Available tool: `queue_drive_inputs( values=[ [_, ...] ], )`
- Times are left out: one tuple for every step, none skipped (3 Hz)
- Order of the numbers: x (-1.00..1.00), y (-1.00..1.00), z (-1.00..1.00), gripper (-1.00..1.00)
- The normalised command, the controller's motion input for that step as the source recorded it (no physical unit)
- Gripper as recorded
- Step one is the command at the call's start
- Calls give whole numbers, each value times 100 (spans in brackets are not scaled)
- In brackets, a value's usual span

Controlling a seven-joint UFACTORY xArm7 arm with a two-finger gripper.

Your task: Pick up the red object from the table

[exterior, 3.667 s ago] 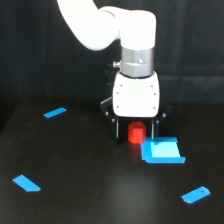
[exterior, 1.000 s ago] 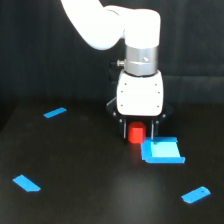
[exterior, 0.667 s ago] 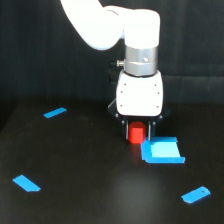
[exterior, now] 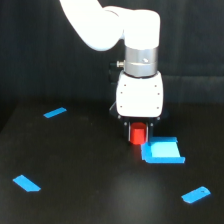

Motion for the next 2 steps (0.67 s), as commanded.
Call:
queue_drive_inputs(
  values=[
    [-27,-15,88,-100],
    [-27,-21,92,-100]
  ],
)
